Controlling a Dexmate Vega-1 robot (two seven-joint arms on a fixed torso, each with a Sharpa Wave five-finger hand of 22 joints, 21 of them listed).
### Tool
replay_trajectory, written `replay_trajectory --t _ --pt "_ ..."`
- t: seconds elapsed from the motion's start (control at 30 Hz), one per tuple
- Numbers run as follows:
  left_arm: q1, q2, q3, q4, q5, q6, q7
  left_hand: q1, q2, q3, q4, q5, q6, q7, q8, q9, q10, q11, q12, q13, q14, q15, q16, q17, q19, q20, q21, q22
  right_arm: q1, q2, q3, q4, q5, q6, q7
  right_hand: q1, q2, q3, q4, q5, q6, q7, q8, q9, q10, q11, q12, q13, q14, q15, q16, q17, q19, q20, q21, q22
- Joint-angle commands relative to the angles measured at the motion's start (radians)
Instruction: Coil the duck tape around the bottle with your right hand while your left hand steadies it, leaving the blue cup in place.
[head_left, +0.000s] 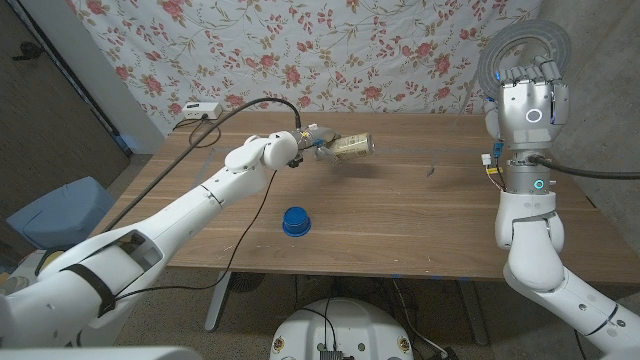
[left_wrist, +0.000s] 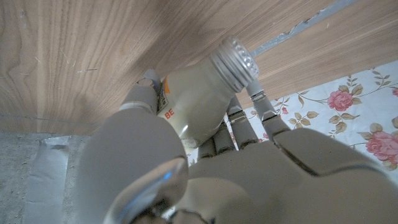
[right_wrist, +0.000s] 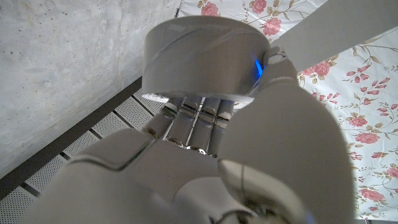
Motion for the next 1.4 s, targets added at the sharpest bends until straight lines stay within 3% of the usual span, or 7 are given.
replay_trajectory --t 0.03,0.27,0.53,0.7,0.97,1.4 --pt "-0.035 -0.041 0.023 0.052 -0.034 -0.054 -0.002 -0.117 0.194 0.351 0.344 -0.004 0.106 0.096 0.198 0.265 0.005 -0.004 0.098 0.009 0.008 0.001 0.008 0.005 -0.007 0.001 0.011 0.003 0.063 -0.029 0.022 -0.027 -0.022 0.028 0.086 0.199 0.201 -0.012 -0.001 0.007 0.169 -0.173 -0.001 0.002 0.113 -0.108 -0.001 0.001 0.013 -0.155 -0.003 0.012 -0.006 -0.109 0.011 -0.001" --pt "-0.054 -0.067 0.026 0.092 -0.054 -0.07 0.007 -0.116 0.194 0.351 0.343 -0.005 0.104 0.098 0.2 0.269 0.005 -0.003 0.103 0.014 0.011 0.002 0.011 0.012 -0.008 0.001 0.022 0.002 0.103 -0.03 0.031 -0.026 -0.009 0.055 0.106 0.201 0.204 -0.019 0.002 0.009 0.173 -0.173 -0.004 0.0 0.119 -0.107 -0.001 0.0 0.021 -0.155 -0.003 0.026 -0.004 -0.106 0.019 -0.002" --pt "-0.087 -0.093 0.04 0.141 -0.093 -0.1 -0.027 -0.114 0.194 0.352 0.341 -0.007 0.104 0.1 0.204 0.275 0.008 0.001 0.109 0.018 0.019 0.003 0.015 0.018 -0.01 0.002 0.035 0.001 0.175 -0.026 -0.002 0.005 -0.033 0.079 0.141 0.2 0.205 -0.028 0.005 0.009 0.174 -0.172 -0.008 -0.002 0.123 -0.107 -0.001 0.002 0.022 -0.153 -0.007 0.04 -0.006 -0.105 0.026 -0.002" --pt "-0.116 -0.106 0.05 0.159 -0.129 -0.106 -0.091 -0.112 0.194 0.353 0.339 -0.008 0.105 0.102 0.207 0.28 0.01 0.001 0.114 0.023 0.031 0.004 0.02 0.021 -0.006 0.005 0.045 0.0 0.228 -0.017 -0.026 0.034 -0.026 0.1 0.151 0.201 0.209 -0.032 0.008 0.01 0.175 -0.172 -0.009 0.001 0.125 -0.107 -0.002 0.004 0.023 -0.154 -0.011 0.049 -0.007 -0.105 0.032 -0.002" --pt "-0.18 -0.117 0.093 0.149 -0.105 -0.039 -0.23 -0.104 0.195 0.355 0.331 -0.013 0.105 0.106 0.215 0.293 0.018 0.015 0.133 0.05 0.048 0.013 0.042 0.043 -0.001 0.009 0.069 0.0 0.303 -0.005 -0.064 0.082 -0.004 0.134 0.153 0.205 0.21 -0.04 0.01 0.01 0.176 -0.172 -0.012 0.002 0.125 -0.107 -0.002 0.007 0.024 -0.154 -0.018 0.062 -0.01 -0.105 0.039 -0.003" --pt "-0.235 -0.154 0.14 0.169 -0.076 0.007 -0.334 -0.09 0.195 0.356 0.321 -0.023 0.108 0.109 0.219 0.297 0.021 0.021 0.134 0.058 0.059 0.017 0.066 0.059 0.011 0.013 0.106 0.002 0.405 0.013 -0.131 0.145 -0.005 0.155 0.179 0.212 0.214 -0.048 0.012 0.01 0.179 -0.172 -0.016 0.001 0.127 -0.106 -0.005 0.008 0.031 -0.155 -0.026 0.079 -0.013 -0.104 0.05 -0.005"
